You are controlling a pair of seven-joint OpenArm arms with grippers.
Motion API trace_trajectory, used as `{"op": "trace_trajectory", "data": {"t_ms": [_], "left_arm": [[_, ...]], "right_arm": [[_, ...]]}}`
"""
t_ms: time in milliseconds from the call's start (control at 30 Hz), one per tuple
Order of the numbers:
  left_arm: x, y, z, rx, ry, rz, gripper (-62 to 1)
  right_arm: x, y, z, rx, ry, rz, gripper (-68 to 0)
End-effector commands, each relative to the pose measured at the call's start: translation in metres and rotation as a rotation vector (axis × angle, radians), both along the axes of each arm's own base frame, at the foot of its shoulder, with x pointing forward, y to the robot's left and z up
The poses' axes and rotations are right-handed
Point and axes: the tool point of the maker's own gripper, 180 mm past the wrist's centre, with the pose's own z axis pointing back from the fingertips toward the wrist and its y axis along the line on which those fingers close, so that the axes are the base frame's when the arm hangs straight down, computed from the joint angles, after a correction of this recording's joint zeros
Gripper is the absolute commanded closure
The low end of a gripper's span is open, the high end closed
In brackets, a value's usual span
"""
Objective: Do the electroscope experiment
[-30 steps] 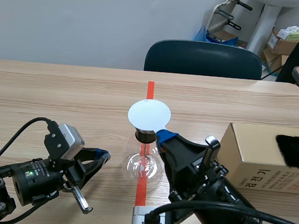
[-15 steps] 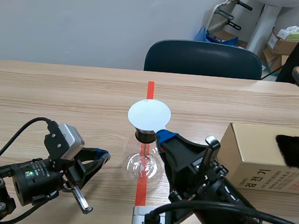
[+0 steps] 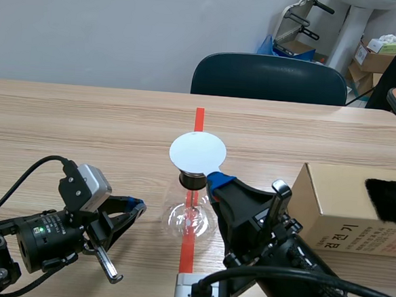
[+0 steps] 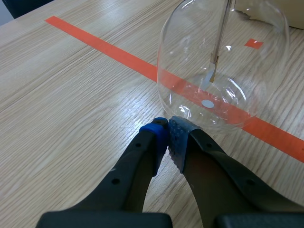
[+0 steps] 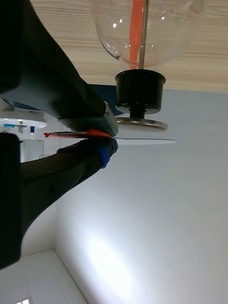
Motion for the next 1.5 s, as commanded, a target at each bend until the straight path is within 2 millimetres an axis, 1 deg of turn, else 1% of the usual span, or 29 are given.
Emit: {"op": "trace_trajectory", "data": {"t_ms": [0, 767, 867, 1067, 1267, 1467], "left_arm": [[0.004, -0.007, 0.012, -0.038, -0.034, -0.006, -4.0], [0.004, -0.007, 0.012, -0.038, -0.034, -0.006, -4.0], [0.004, -0.007, 0.012, -0.038, -0.034, -0.006, -4.0], [0.004, -0.007, 0.012, -0.038, -0.034, -0.006, -4.0], [0.004, -0.007, 0.012, -0.038, -0.034, -0.006, -4.0], [0.004, -0.007, 0.012, -0.038, -0.034, -0.006, -4.0]], "right_arm": [[0.006, -0.005, 0.008, -0.001, -0.034, -0.01, -1.7], [0.006, -0.005, 0.008, 0.0, -0.034, -0.011, -1.7], [0.009, -0.009, 0.008, 0.002, -0.035, -0.039, -1.7], [0.025, -0.031, 0.011, 0.018, -0.042, -0.189, -1.7], [0.039, -0.063, 0.015, 0.039, -0.051, -0.38, -1.7], [0.047, -0.092, 0.017, 0.056, -0.058, -0.548, -1.7]]}}
